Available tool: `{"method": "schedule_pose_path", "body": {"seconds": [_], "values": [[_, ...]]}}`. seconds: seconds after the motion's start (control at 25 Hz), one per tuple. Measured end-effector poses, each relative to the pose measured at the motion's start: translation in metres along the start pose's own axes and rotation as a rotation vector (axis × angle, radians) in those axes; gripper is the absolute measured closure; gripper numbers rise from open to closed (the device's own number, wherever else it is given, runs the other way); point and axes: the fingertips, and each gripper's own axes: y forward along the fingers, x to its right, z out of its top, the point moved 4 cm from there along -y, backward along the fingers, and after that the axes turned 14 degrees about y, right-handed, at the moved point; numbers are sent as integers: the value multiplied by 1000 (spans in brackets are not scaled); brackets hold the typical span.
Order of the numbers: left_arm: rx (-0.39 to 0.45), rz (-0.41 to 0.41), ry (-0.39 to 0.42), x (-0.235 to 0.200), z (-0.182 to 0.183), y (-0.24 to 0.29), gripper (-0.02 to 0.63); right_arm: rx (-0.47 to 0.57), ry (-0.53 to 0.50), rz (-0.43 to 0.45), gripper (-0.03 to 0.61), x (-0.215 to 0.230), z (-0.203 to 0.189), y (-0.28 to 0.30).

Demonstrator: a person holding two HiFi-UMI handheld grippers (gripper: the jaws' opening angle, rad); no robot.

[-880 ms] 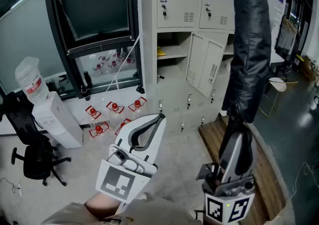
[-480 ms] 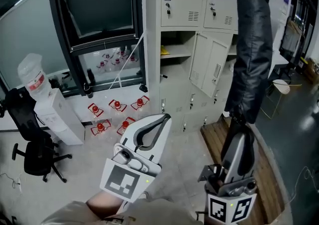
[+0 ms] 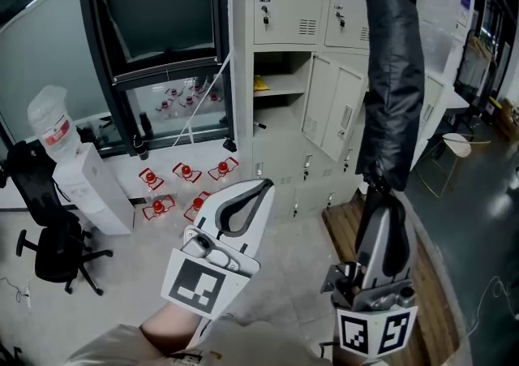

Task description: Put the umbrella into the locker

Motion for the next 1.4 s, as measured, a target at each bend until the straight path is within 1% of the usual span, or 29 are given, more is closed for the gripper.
{"method": "schedule_pose_path", "body": {"seconds": [0.24, 0.48, 0.6, 0.76, 0.92, 1.04, 1.4], "values": [[-16, 14, 13, 8, -8, 12, 606, -54, 20, 0, 540, 21, -11, 8], [-21, 28, 24, 8, -24, 25, 606, -122, 40, 1, 540, 39, -36, 19], [-33, 36, 16, 5, -44, 35, 606, -158, 45, -6, 540, 48, -56, 29], [-55, 28, 18, 5, -74, 49, 606, -217, 55, -25, 540, 66, -83, 38], [-60, 24, -30, -4, -100, 67, 606, -270, 56, -40, 540, 80, -113, 50], [-61, 28, -27, -13, -117, 81, 606, -308, 60, -53, 540, 91, -135, 60], [-127, 5, -70, -32, -188, 126, 606, -428, 75, -88, 540, 130, -205, 99]]}}
